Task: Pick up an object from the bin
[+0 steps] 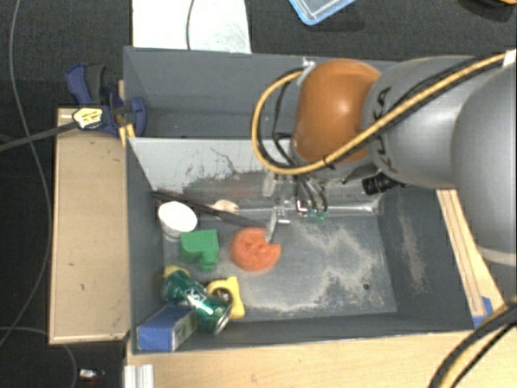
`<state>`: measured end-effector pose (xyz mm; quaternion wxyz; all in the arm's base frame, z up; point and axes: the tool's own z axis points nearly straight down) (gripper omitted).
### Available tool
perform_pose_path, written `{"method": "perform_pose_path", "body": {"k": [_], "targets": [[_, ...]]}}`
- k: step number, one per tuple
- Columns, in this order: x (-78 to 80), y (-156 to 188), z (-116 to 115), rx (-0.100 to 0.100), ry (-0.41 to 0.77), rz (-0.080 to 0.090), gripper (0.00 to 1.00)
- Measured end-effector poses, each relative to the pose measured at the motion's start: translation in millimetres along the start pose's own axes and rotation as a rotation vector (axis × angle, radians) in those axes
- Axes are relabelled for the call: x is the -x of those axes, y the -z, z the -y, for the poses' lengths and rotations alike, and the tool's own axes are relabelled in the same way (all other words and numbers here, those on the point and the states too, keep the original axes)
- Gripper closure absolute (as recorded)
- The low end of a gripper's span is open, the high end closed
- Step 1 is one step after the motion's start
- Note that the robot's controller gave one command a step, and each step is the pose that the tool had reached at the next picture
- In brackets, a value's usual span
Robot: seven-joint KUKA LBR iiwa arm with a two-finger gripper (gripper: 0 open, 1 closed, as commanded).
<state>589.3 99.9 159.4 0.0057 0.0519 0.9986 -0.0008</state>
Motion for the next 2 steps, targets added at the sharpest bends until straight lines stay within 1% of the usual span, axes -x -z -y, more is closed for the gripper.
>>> {"method": "perform_pose_path", "body": {"k": [1,2], "targets": [[-7.9,-16,-27,0.003,0.133,-0.004,0.00],[-19.6,-87,-12,0.001,0.026,0.000,0.00]]}}
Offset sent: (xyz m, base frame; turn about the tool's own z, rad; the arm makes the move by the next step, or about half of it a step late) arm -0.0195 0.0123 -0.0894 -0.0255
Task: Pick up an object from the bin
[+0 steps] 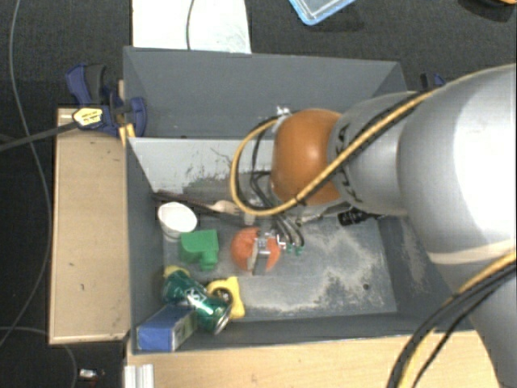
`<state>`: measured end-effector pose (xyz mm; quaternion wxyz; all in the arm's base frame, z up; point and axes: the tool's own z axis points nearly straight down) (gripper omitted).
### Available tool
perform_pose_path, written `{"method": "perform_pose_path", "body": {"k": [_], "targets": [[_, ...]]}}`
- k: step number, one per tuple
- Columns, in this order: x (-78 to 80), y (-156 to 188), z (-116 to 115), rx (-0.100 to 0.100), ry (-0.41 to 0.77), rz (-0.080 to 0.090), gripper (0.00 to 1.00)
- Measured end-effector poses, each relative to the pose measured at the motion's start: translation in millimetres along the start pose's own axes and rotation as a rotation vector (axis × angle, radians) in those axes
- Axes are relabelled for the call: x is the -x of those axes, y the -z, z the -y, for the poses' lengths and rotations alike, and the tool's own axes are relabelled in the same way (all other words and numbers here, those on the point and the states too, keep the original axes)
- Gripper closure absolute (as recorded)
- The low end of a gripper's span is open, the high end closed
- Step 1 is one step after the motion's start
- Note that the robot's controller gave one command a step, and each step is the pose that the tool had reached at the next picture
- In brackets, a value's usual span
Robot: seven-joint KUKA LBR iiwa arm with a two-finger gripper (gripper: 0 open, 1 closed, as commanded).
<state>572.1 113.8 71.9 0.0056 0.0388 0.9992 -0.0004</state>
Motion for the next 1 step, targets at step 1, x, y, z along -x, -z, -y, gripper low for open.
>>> {"method": "perform_pose_path", "body": {"k": [1], "targets": [[3.9,2.9,-0.7,0.003,0.039,0.011,1.00]]}}
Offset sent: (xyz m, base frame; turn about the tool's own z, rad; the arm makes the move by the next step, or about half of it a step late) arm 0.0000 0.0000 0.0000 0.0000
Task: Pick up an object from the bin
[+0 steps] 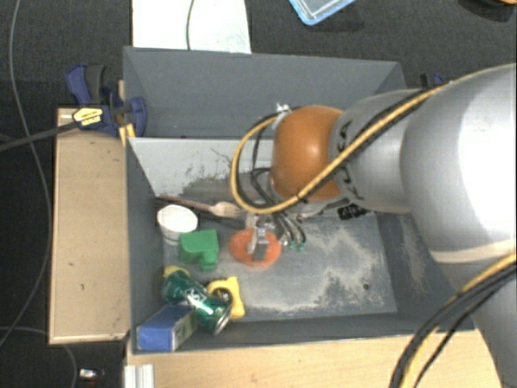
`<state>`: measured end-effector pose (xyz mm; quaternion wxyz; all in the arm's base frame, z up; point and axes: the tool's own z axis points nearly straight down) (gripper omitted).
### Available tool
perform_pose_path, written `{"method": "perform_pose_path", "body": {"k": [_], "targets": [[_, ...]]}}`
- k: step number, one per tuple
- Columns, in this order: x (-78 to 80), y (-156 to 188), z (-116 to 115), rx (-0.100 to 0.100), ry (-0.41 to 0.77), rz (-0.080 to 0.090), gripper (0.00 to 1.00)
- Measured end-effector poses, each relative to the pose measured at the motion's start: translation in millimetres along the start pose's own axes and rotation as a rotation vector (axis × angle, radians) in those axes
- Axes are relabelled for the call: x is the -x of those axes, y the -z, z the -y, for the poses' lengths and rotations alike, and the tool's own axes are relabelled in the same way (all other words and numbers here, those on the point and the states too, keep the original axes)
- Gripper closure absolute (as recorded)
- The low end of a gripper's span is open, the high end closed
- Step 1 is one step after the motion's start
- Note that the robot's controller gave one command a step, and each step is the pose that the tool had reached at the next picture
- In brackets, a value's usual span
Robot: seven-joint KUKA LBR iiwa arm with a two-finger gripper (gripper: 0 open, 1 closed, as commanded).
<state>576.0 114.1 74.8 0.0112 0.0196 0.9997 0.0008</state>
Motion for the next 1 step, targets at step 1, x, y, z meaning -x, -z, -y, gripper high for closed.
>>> {"method": "perform_pose_path", "body": {"k": [1], "targets": [[0.2,0.0,0.0,0.000,0.001,0.000,1.00]]}}
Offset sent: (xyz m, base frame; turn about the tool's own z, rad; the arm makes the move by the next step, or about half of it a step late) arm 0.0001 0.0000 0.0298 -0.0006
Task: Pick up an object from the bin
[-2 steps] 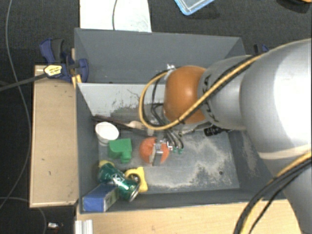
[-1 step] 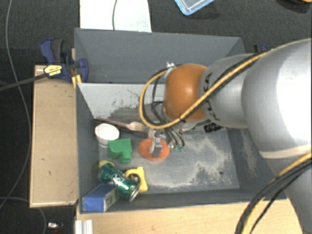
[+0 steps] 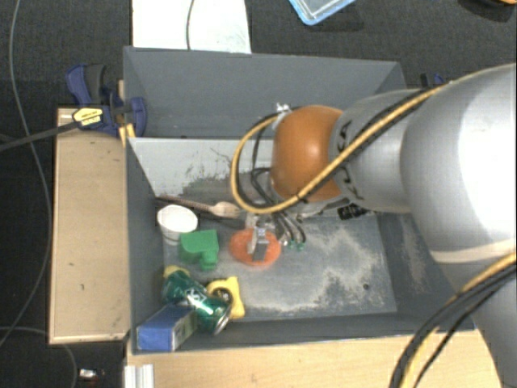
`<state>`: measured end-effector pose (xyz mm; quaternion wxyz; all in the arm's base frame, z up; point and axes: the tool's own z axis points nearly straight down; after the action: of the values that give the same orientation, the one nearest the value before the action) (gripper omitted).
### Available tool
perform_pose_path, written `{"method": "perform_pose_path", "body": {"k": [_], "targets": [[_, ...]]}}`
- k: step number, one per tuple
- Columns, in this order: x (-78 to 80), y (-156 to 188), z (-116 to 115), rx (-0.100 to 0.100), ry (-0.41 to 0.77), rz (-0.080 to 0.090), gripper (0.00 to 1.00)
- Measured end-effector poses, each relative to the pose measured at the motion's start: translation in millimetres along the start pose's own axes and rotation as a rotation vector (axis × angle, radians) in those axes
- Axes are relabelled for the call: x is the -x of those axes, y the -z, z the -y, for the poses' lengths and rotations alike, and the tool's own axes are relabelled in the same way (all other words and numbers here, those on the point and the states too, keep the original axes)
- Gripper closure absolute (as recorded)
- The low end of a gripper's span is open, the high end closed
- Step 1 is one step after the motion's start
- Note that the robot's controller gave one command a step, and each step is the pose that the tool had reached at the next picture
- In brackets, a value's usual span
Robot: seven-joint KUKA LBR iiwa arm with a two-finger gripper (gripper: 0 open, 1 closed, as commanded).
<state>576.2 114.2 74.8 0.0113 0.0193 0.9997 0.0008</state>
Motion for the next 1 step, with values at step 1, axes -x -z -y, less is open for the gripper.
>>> {"method": "perform_pose_path", "body": {"k": [1], "targets": [[0.0,11.3,0.1,0.001,-0.001,0.003,1.00]]}}
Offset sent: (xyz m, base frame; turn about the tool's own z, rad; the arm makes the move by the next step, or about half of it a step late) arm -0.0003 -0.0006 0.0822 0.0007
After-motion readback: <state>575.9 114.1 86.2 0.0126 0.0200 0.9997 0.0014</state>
